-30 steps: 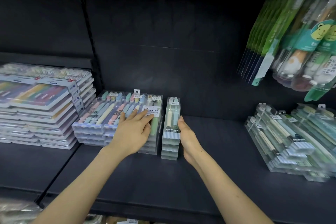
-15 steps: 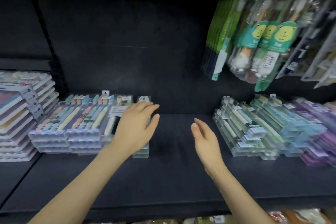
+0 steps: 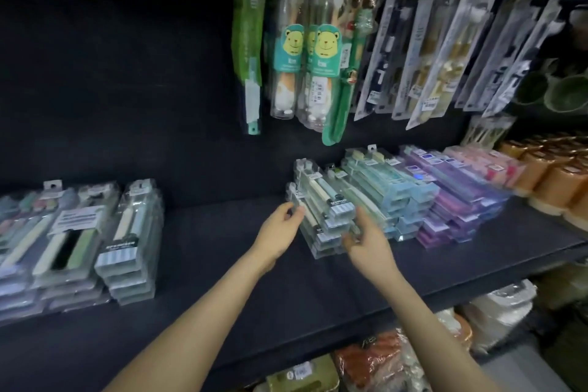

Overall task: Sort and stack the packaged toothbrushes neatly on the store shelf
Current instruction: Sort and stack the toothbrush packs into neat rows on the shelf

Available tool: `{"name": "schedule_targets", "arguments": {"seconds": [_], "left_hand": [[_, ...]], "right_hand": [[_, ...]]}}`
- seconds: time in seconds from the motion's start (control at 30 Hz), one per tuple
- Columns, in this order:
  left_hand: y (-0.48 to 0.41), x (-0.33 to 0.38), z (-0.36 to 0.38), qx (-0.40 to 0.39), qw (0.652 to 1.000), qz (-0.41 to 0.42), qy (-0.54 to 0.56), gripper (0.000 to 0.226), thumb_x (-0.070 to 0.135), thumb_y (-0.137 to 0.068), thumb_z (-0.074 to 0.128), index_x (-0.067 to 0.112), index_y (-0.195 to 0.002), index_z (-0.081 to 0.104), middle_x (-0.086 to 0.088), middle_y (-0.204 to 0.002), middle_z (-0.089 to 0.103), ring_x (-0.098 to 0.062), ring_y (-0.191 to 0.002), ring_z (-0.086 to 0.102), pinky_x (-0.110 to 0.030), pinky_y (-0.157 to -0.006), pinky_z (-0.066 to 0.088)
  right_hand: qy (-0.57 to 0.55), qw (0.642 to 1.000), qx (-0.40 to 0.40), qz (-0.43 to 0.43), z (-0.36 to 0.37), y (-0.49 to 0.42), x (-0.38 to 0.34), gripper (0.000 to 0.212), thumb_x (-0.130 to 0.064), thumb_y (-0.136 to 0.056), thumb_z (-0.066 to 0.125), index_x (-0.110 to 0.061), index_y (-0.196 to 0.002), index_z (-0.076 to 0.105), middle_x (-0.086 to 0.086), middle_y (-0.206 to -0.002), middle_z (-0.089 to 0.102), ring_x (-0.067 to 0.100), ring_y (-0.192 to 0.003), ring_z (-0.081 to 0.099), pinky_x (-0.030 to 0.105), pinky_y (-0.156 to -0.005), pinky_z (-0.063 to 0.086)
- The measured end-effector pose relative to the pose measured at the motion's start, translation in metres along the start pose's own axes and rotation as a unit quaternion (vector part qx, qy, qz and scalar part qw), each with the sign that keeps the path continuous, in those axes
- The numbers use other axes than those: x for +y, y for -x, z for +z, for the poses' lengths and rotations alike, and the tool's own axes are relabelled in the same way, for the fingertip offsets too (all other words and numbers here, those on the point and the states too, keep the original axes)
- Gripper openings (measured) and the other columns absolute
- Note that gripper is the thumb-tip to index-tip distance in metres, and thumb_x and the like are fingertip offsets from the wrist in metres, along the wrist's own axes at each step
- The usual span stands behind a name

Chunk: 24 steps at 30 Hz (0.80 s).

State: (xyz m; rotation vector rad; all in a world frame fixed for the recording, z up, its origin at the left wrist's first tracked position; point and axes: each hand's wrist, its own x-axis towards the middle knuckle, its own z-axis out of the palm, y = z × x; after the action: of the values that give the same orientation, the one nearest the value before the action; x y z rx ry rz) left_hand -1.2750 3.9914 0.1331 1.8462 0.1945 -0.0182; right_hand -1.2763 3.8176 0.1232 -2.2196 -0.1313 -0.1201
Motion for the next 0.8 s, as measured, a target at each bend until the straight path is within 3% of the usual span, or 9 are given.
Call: {"name": "schedule_targets", "arguments": {"seconds": [0.1,0.23,0.33,0.37,0.47,0.57,0.67,0.73,0.8], "left_hand": [[-0.008,0.005,0.014,-0.028,0.993,-0.069,0.097,0.058,0.052,-0.095,0.046,0.028,-0.146,0.033,0.002,-0.151,0.035,-0.024,-0.134,0.038,-0.038,-0.098,0.042],[-0.022,0.011,0.022,-0.046,0.982,-0.123,0.135,0.066,0.059,-0.092,0.044,0.032,-0.149,0.026,0.002,-0.154,0.031,-0.027,-0.138,0.033,-0.047,-0.102,0.040],[-0.029,0.015,0.029,-0.065,0.974,-0.145,0.160,0.062,0.059,-0.094,0.040,0.032,-0.149,0.027,-0.001,-0.150,0.038,-0.028,-0.133,0.041,-0.049,-0.098,0.043],[-0.030,0.016,0.032,-0.067,0.974,-0.148,0.160,0.060,0.057,-0.095,0.039,0.032,-0.149,0.026,-0.001,-0.150,0.038,-0.028,-0.132,0.042,-0.047,-0.094,0.045],[-0.034,0.016,0.036,-0.057,0.974,-0.156,0.155,0.054,0.052,-0.099,0.033,0.030,-0.148,0.025,-0.005,-0.143,0.046,-0.029,-0.120,0.054,-0.047,-0.089,0.051],[-0.035,0.013,0.031,-0.046,0.975,-0.163,0.146,0.046,0.047,-0.101,0.032,0.030,-0.144,0.034,-0.006,-0.133,0.054,-0.026,-0.109,0.060,-0.043,-0.080,0.055],[-0.035,0.011,0.025,-0.046,0.970,-0.172,0.164,0.042,0.045,-0.101,0.035,0.027,-0.138,0.045,-0.005,-0.127,0.060,-0.026,-0.109,0.061,-0.049,-0.089,0.053],[-0.032,0.013,0.024,-0.047,0.965,-0.179,0.185,0.040,0.044,-0.101,0.037,0.021,-0.131,0.053,-0.007,-0.114,0.067,-0.023,-0.096,0.066,-0.041,-0.074,0.057],[-0.031,0.014,0.024,-0.047,0.962,-0.186,0.193,0.040,0.044,-0.101,0.038,0.018,-0.126,0.056,-0.007,-0.107,0.069,-0.021,-0.087,0.068,-0.036,-0.064,0.056]], "right_hand": [[-0.031,0.999,-0.033,0.003,0.004,-0.006,0.007,0.067,0.002,-0.091,0.047,-0.019,-0.151,0.026,0.006,-0.142,0.047,0.016,-0.114,0.052,0.024,-0.088,0.050],[-0.108,0.993,-0.023,0.045,0.002,-0.012,0.016,0.062,0.010,-0.090,0.039,-0.013,-0.147,0.033,0.008,-0.140,0.048,0.013,-0.114,0.048,0.002,-0.065,0.042],[-0.149,0.985,-0.057,0.065,0.002,-0.015,0.014,0.055,0.008,-0.093,0.038,-0.008,-0.146,0.034,0.008,-0.145,0.045,0.016,-0.130,0.045,0.007,-0.084,0.040],[-0.162,0.982,-0.067,0.067,0.003,-0.015,0.012,0.052,0.007,-0.094,0.038,-0.012,-0.142,0.041,0.002,-0.140,0.051,0.009,-0.128,0.047,0.010,-0.088,0.039],[-0.188,0.974,-0.119,0.052,0.008,-0.011,0.007,0.055,0.009,-0.092,0.038,-0.040,-0.112,0.055,-0.031,-0.099,0.066,-0.022,-0.096,0.055,0.000,-0.077,0.041],[-0.176,0.972,-0.138,0.067,0.016,-0.007,0.014,0.056,0.006,-0.094,0.040,-0.019,-0.144,0.038,-0.008,-0.135,0.053,0.002,-0.124,0.048,0.016,-0.099,0.037],[-0.148,0.977,-0.133,0.083,0.017,-0.005,0.020,0.063,0.009,-0.090,0.034,-0.010,-0.149,0.028,0.005,-0.150,0.039,0.017,-0.137,0.038,0.024,-0.107,0.033],[-0.121,0.980,-0.137,0.079,0.019,-0.004,0.020,0.061,0.002,-0.093,0.035,-0.014,-0.151,0.027,0.002,-0.151,0.039,0.018,-0.133,0.044,0.028,-0.105,0.037],[-0.081,0.986,-0.129,0.063,0.023,-0.002,0.016,0.060,-0.004,-0.093,0.037,-0.020,-0.151,0.029,0.003,-0.142,0.049,0.014,-0.110,0.058,0.022,-0.086,0.048]]}}
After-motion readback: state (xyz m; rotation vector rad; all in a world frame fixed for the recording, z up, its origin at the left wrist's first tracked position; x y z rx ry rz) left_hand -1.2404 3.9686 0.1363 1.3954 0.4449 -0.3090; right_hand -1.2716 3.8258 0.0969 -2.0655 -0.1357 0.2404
